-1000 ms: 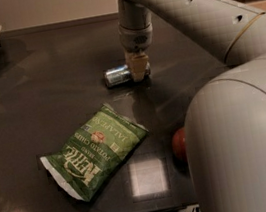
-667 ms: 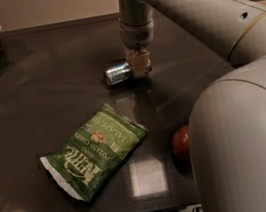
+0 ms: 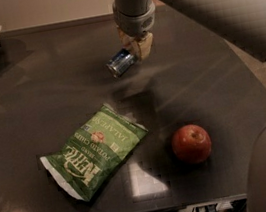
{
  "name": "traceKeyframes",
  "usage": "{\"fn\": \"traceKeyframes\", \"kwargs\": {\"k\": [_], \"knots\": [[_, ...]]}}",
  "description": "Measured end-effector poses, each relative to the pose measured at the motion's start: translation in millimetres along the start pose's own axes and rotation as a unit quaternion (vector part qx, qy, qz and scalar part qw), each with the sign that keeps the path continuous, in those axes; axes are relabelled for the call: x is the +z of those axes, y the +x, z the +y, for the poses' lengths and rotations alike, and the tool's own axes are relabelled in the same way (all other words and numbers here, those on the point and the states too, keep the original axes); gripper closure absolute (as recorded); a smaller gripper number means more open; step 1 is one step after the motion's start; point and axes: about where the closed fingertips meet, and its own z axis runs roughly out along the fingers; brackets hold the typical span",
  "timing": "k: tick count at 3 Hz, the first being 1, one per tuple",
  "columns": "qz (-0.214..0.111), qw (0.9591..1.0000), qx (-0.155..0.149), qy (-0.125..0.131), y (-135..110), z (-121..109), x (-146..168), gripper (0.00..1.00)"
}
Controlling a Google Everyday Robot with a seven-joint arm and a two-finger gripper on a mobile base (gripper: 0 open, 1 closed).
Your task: Place redbull can upright
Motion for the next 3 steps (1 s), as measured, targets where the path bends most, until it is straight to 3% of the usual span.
{"fn": "traceKeyframes", "kwargs": {"k": [1, 2, 3], "knots": [[0.024, 0.9979, -0.05, 0.033, 2, -4, -11, 1.0], [0.053, 0.9833, -0.151, 0.086, -3, -11, -22, 1.0], [0.114, 0.9577, -0.236, 0.119, -2, -8, -18, 1.0]]}}
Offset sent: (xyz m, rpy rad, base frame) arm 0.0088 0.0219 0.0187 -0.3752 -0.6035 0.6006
